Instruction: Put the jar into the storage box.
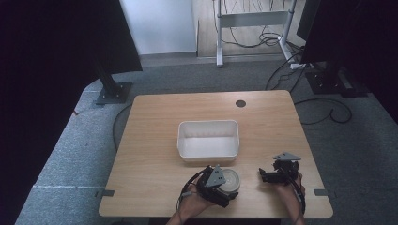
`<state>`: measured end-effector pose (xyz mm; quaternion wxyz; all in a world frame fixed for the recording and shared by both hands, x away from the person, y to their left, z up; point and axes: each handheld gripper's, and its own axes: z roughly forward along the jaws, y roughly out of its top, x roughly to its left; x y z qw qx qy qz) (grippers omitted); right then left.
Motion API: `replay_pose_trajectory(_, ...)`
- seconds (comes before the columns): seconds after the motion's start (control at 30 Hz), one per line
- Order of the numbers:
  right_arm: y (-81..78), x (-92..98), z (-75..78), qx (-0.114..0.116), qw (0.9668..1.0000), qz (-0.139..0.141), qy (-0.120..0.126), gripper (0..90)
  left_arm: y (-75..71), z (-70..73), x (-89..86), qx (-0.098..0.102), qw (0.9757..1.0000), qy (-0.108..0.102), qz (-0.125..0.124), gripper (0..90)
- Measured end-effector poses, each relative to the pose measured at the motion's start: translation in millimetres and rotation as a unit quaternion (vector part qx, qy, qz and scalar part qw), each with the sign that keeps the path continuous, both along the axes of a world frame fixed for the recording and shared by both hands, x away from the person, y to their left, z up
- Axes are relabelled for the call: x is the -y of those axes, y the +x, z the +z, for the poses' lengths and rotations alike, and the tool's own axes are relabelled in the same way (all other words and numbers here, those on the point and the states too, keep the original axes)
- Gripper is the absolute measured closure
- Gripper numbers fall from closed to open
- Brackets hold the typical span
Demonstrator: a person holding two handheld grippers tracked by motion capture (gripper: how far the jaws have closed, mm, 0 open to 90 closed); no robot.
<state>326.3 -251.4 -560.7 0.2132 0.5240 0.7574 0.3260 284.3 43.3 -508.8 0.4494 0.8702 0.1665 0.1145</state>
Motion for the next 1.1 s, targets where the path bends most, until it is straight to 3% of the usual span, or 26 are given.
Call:
replay_pose_trajectory(0.7, 0.0, 0.0, 0.0, 0.0, 1.0, 0.0, 0.0, 1.3, 29.0, 19.0, -28.5, 0.004, 0.9981, -0.017, 0.059, 10.2)
replay_pose_trajectory(1.1, 0.0, 0.0, 0.0, 0.0, 1.0, 0.0, 0.0, 1.3, 50.6, 31.0, -38.3, 0.012, 0.9952, -0.028, 0.093, 10.2)
